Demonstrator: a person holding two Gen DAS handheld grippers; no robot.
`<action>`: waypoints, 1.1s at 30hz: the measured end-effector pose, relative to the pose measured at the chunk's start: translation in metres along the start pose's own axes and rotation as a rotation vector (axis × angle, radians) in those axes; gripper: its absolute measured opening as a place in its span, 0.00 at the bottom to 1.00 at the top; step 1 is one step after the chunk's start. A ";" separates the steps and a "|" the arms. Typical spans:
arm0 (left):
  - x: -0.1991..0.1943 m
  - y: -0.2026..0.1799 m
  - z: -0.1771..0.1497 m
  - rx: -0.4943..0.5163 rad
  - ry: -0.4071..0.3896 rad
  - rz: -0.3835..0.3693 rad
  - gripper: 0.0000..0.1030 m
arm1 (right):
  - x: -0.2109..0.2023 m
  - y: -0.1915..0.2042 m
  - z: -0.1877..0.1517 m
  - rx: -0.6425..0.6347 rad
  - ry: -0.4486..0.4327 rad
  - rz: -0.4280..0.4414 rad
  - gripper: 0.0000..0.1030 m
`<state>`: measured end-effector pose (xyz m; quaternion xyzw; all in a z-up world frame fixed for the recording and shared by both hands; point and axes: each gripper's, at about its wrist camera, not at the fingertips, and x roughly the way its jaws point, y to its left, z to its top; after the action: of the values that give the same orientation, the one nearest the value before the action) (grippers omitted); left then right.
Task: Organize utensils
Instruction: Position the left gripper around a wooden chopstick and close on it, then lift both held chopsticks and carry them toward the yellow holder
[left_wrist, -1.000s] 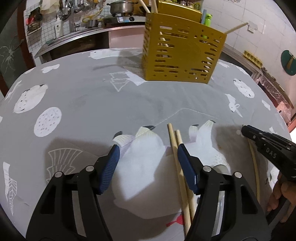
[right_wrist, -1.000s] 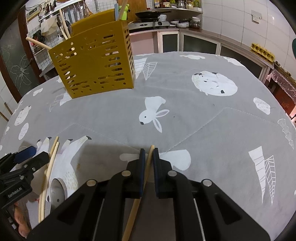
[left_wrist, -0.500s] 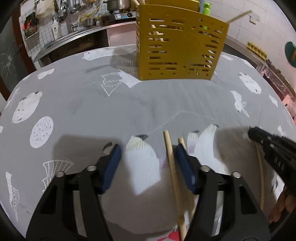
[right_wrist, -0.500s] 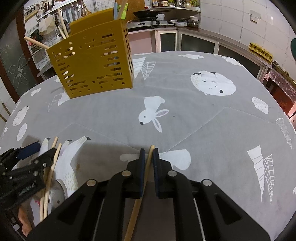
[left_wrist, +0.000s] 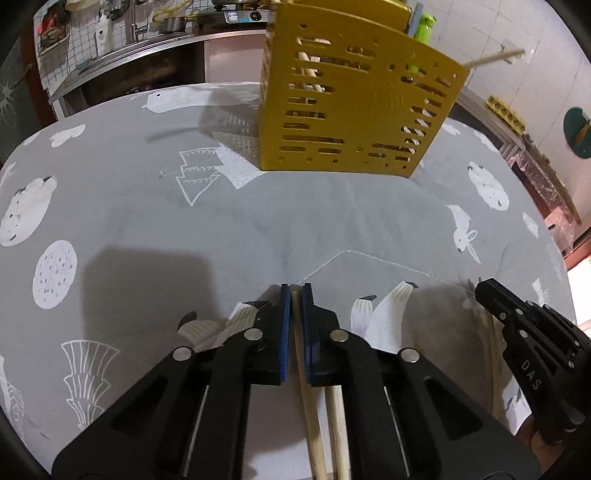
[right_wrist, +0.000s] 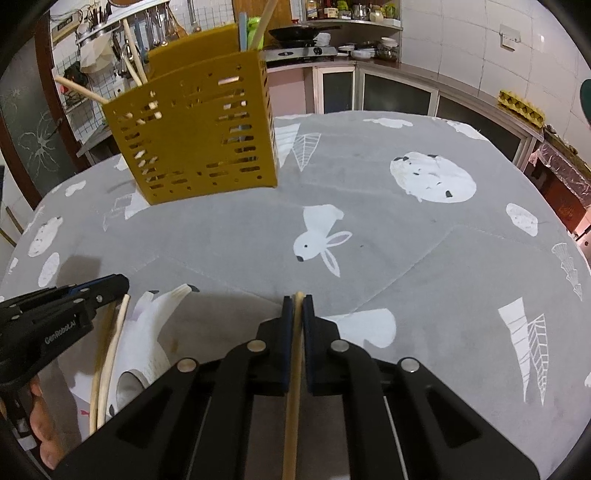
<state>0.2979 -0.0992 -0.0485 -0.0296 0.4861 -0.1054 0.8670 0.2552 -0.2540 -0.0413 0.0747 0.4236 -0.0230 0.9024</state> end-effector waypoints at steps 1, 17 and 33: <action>-0.004 0.002 -0.001 -0.005 -0.011 -0.005 0.04 | -0.002 -0.001 0.000 0.005 -0.006 0.006 0.05; -0.132 0.004 -0.002 0.081 -0.403 0.038 0.04 | -0.078 0.000 0.016 -0.007 -0.253 0.103 0.05; -0.189 0.014 -0.021 0.098 -0.661 0.100 0.04 | -0.136 0.010 0.018 -0.037 -0.535 0.108 0.05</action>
<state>0.1870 -0.0439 0.0970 0.0034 0.1736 -0.0705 0.9823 0.1829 -0.2503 0.0755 0.0719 0.1659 0.0137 0.9834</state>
